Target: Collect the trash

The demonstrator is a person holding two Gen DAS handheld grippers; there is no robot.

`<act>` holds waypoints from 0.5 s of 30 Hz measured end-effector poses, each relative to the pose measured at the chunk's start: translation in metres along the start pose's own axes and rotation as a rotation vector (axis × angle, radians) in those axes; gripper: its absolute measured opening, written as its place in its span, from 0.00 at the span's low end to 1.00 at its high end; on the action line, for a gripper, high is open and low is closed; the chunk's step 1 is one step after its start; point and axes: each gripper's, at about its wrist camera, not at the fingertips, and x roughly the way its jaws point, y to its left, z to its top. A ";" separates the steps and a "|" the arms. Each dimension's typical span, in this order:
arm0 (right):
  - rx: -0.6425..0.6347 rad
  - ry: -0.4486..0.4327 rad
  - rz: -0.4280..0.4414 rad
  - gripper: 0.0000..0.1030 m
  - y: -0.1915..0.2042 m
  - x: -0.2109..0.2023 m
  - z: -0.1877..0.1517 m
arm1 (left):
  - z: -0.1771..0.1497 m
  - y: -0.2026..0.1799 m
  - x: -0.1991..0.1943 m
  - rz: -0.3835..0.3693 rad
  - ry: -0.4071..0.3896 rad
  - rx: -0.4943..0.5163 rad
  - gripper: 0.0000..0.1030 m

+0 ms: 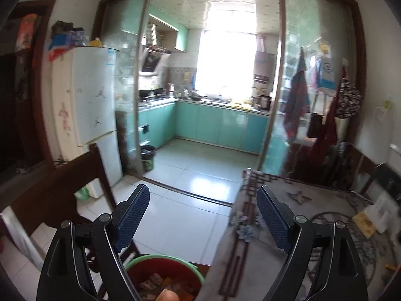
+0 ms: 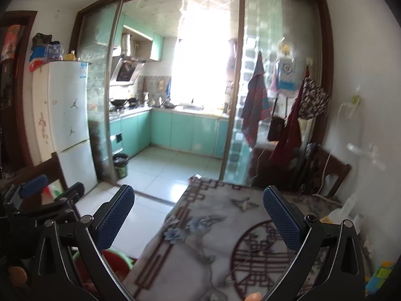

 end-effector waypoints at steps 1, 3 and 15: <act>-0.003 -0.022 -0.007 1.00 -0.002 -0.003 0.001 | -0.001 -0.001 -0.001 0.018 -0.005 0.012 0.85; -0.016 -0.056 -0.012 1.00 -0.003 -0.009 0.003 | -0.002 -0.004 -0.004 -0.017 -0.007 0.026 0.85; 0.044 0.032 0.015 1.00 -0.028 -0.006 -0.004 | 0.000 -0.029 -0.026 -0.056 0.006 0.026 0.85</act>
